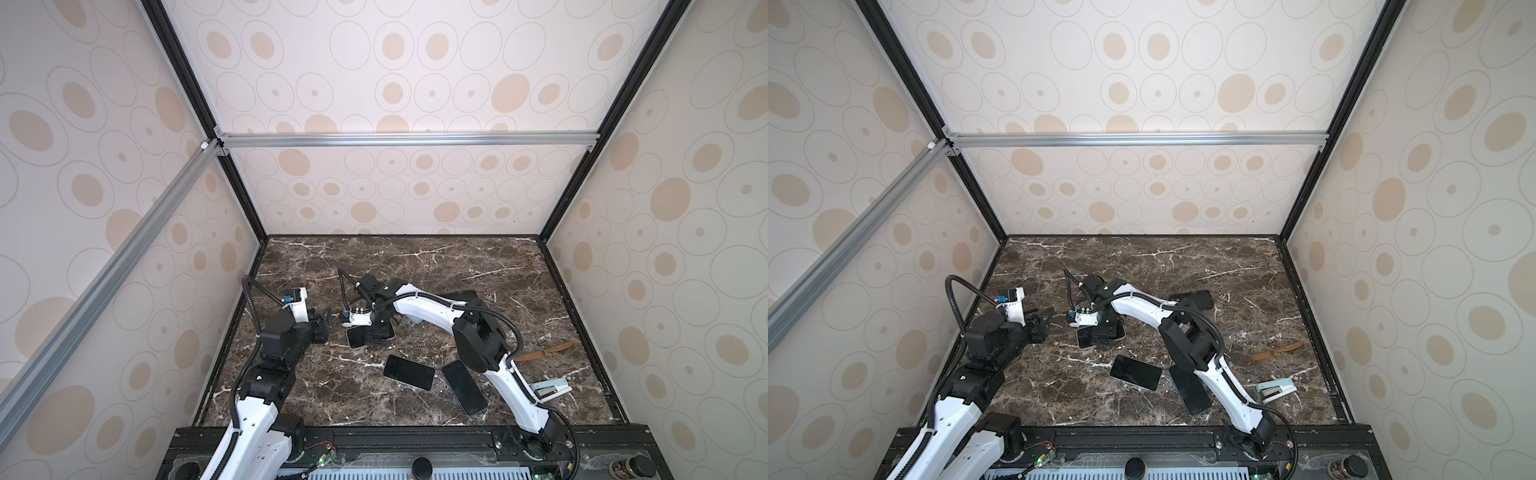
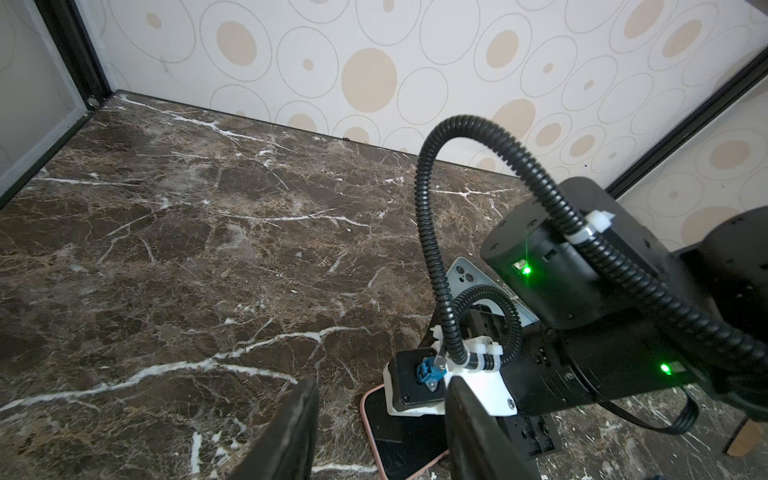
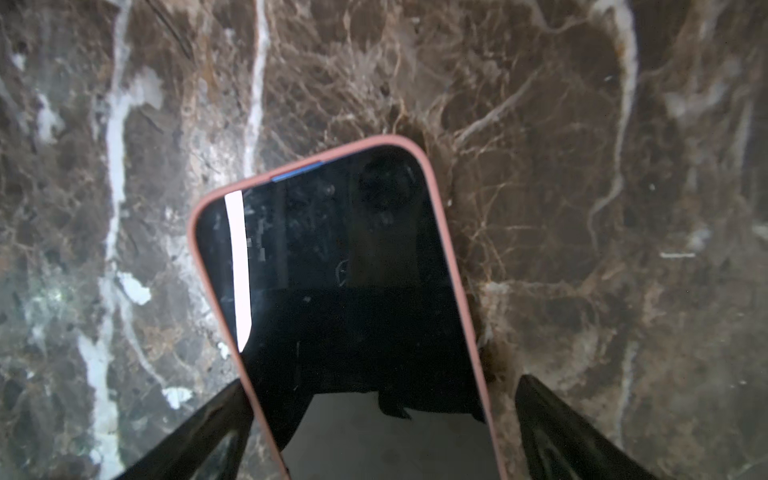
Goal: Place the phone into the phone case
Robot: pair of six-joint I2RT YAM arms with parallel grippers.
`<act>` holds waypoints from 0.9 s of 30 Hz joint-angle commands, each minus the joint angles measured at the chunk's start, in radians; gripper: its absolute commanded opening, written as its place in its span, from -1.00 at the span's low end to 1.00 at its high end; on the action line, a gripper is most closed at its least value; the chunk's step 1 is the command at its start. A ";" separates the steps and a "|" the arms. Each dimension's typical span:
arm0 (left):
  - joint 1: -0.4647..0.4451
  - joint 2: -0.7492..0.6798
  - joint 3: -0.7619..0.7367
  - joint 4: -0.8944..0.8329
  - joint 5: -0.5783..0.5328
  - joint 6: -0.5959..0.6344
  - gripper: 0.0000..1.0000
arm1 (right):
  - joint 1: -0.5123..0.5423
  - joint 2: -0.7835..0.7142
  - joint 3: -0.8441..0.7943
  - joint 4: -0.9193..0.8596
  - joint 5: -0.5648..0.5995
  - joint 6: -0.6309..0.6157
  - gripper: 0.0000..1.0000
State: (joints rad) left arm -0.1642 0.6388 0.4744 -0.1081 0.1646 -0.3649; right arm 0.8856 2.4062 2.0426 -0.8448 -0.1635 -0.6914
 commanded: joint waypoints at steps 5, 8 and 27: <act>0.002 -0.010 -0.002 -0.006 -0.008 0.027 0.00 | 0.014 0.091 0.080 -0.099 0.055 -0.051 0.97; 0.000 -0.010 -0.002 -0.006 -0.011 0.027 0.00 | 0.014 0.099 0.098 -0.126 0.018 -0.062 0.87; 0.002 -0.018 -0.006 -0.011 -0.045 0.019 0.00 | 0.013 0.112 0.147 0.008 0.051 0.233 0.15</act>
State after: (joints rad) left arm -0.1642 0.6357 0.4660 -0.1135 0.1421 -0.3614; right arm 0.8959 2.4893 2.1979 -0.9348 -0.1837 -0.6006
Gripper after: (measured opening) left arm 0.499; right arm 0.772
